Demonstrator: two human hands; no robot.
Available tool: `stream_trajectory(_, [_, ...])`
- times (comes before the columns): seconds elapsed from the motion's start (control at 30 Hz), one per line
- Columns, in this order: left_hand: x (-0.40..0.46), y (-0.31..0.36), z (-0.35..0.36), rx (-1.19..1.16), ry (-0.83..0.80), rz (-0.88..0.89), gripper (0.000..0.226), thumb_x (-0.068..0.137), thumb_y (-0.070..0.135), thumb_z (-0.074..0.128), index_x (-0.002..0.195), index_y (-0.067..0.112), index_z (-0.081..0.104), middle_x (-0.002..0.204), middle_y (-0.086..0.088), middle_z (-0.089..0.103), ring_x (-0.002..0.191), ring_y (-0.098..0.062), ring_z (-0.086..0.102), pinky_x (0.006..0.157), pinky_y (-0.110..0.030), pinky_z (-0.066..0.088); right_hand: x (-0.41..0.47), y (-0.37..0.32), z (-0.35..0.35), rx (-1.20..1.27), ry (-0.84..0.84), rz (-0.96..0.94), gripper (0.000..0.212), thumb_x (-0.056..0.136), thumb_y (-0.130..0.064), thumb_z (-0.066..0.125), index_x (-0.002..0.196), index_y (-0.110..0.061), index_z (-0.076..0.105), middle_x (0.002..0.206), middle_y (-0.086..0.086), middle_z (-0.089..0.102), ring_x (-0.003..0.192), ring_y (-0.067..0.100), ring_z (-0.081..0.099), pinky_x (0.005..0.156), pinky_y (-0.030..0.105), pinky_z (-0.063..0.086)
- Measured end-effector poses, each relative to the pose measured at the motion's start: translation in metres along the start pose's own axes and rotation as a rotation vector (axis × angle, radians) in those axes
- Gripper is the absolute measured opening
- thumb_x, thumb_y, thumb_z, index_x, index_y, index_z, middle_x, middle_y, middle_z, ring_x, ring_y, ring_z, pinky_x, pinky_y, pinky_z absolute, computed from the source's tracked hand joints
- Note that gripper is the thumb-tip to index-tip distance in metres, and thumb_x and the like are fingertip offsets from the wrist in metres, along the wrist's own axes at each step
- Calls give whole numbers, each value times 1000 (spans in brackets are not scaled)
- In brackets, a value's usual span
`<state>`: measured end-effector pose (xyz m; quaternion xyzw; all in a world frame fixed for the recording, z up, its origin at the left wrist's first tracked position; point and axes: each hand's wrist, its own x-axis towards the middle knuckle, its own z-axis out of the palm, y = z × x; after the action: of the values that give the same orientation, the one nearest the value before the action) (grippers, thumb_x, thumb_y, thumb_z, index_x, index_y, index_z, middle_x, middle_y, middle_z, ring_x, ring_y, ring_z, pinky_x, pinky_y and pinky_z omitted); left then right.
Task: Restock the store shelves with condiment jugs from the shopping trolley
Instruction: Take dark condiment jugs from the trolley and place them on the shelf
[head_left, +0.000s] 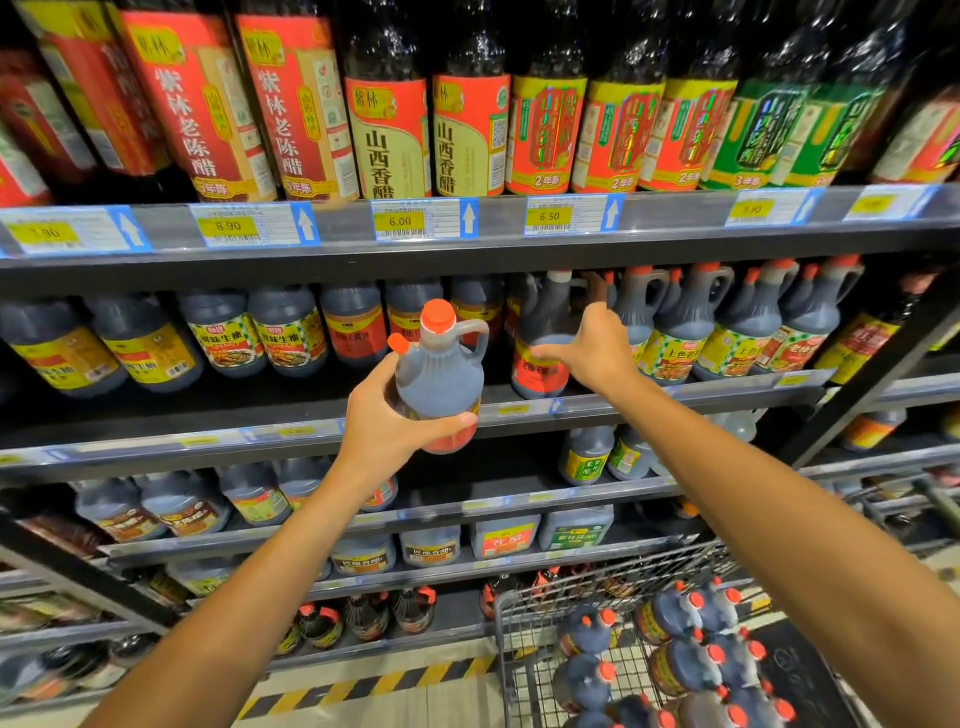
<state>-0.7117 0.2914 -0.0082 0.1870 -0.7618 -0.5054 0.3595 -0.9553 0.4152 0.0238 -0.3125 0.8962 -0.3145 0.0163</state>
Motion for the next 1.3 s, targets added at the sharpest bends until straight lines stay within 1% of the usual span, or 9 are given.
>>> stream_trajectory(0.1, [-1,-1,-1,-4,6,-2,66,58,33,94,115,35,59,115,14,65,110,-4,61,80,-17,54,4,3,-9,-10,-63,-13,66,68,-45,89,68,-18,29,63,-1,32,55,13,27,47,29,22])
stream_trajectory(0.23, [-1,-1,0,-16,12,-14,65,58,34,93,114,36,60,115,15,66,110,-2,61,80,-17,54,-1,8,-3,36,-17,-27,57,72,-38,89,85,-10,41,77,3,41,74,20,43,55,28,33])
stream_trajectory(0.3, [-1,-1,0,-12,14,-6,66,58,35,93,114,37,60,115,15,66,110,-2,61,81,-17,54,-10,13,2,155,74,-93,69,75,-32,88,120,-2,46,110,12,54,105,27,53,82,25,45])
stream_trajectory(0.4, [-1,-3,-1,1,19,3,69,57,36,94,117,34,60,117,12,66,112,-5,61,83,-19,55,-46,9,3,384,274,-189,78,88,-26,78,150,-11,34,151,5,42,139,15,40,111,21,33])
stream_trajectory(0.53, [3,-7,2,37,26,12,71,57,37,95,119,29,61,117,12,66,112,-7,61,86,-24,56,-85,-11,4,522,238,-476,44,97,-12,65,139,-11,53,134,-1,61,124,10,58,104,38,50])
stream_trajectory(0.63, [8,-3,8,89,2,46,66,57,38,95,112,39,60,111,17,66,106,0,61,83,-18,53,-88,-38,-6,545,13,-593,43,98,-10,63,140,-12,55,128,1,67,119,7,62,100,29,53])
stream_trajectory(0.77, [16,0,14,124,-47,96,69,58,36,96,117,38,59,114,20,65,108,2,60,85,-16,51,-76,-41,-12,430,137,-734,27,98,-13,65,123,-6,70,116,1,74,102,9,71,89,34,58])
stream_trajectory(0.93, [35,-2,18,151,-82,183,83,60,23,97,131,25,54,127,20,60,120,7,53,95,-9,43,-66,-25,-10,314,233,-867,24,97,-11,66,119,-2,71,115,4,74,105,11,71,93,25,56])
stream_trajectory(1.3, [84,-41,45,224,-90,-168,77,50,43,97,112,10,65,108,-1,71,100,-17,67,83,-42,60,-21,-28,9,296,179,-527,22,96,-17,67,116,-11,74,106,1,77,99,11,72,89,38,58])
